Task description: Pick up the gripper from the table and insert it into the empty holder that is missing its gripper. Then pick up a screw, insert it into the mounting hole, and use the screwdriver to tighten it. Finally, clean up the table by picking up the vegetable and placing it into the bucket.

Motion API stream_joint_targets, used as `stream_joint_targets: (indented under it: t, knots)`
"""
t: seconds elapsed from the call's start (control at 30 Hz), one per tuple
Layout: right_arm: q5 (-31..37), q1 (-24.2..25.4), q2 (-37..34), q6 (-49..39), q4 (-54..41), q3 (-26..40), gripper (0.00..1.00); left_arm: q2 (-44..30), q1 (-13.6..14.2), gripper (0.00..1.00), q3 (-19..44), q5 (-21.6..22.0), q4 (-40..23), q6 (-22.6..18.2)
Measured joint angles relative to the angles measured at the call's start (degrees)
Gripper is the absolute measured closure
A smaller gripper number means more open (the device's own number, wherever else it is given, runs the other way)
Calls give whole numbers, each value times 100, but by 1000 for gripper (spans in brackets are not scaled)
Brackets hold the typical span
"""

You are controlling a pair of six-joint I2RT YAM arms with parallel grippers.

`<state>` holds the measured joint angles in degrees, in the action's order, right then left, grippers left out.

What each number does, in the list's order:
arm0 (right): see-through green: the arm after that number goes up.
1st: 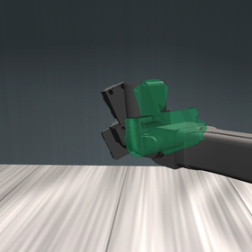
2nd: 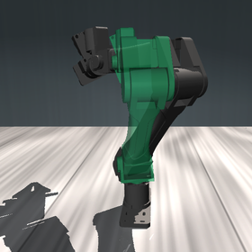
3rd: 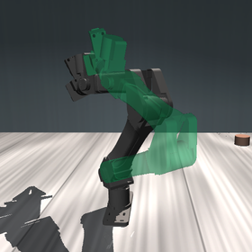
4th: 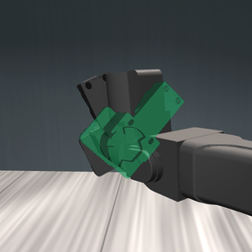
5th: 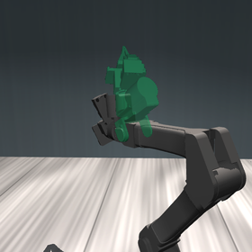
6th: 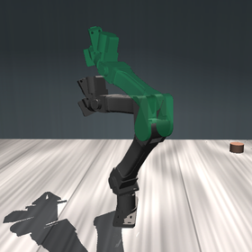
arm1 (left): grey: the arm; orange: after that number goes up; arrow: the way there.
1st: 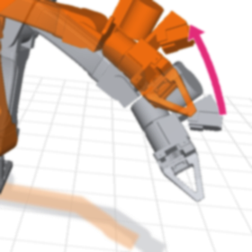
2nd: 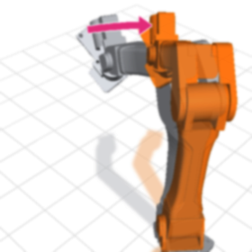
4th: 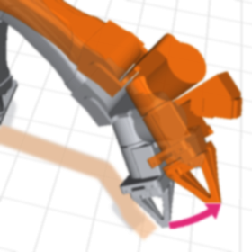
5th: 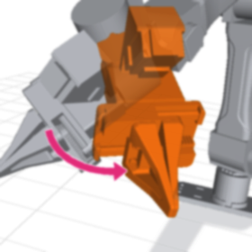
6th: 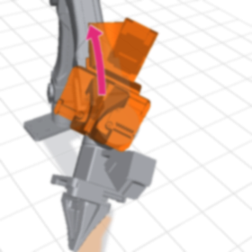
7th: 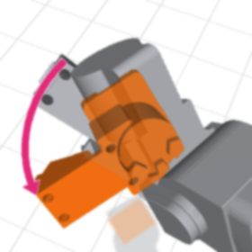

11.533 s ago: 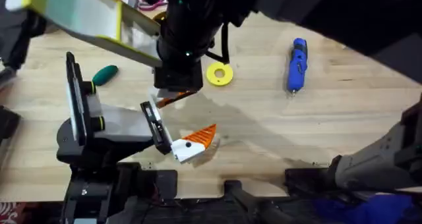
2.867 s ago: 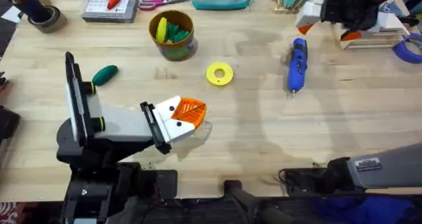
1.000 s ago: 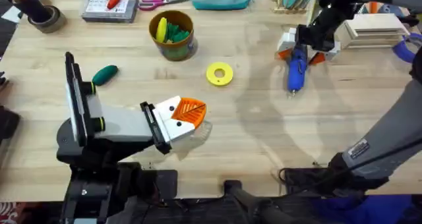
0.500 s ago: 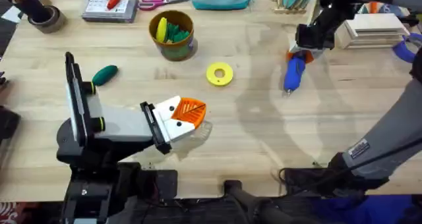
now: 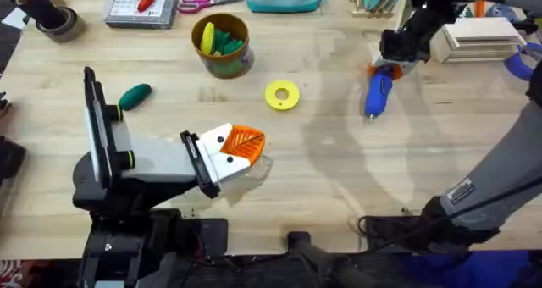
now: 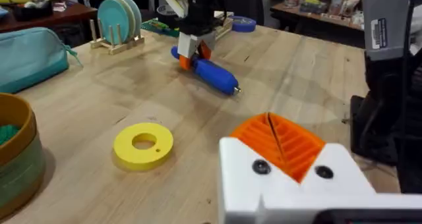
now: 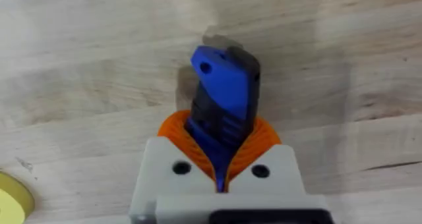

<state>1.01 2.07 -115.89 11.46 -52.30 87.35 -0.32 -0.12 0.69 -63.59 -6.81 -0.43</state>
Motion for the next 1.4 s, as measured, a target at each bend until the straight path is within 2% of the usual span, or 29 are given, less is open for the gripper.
stream_joint_targets:
  t: [0.23,0.6,0.83,0.97,1.1,1.2,1.23,1.4]
  knots:
    - [-124,0,160,-15,14,474,975,0,0,997,0,1,0,0]
    - [-288,-121,1308,-20,151,1293,975,0,0,997,0,2,0,0]
    - [-537,-582,1899,-68,1253,1340,975,0,0,997,0,0,0,0]
    - [-1102,-844,2083,-163,2206,1343,975,0,0,997,0,2,0,0]
    - [-1954,-1049,2165,-188,3096,1343,975,0,0,997,0,0,0,0]
    - [-2796,-1161,2165,-179,3777,1343,975,0,0,997,0,1,0,0]
    - [-3568,-1248,2165,-15,4433,1343,975,0,0,997,0,2,0,1]
    - [-4654,-1350,2165,408,5422,1343,975,0,0,997,0,0,0,0]
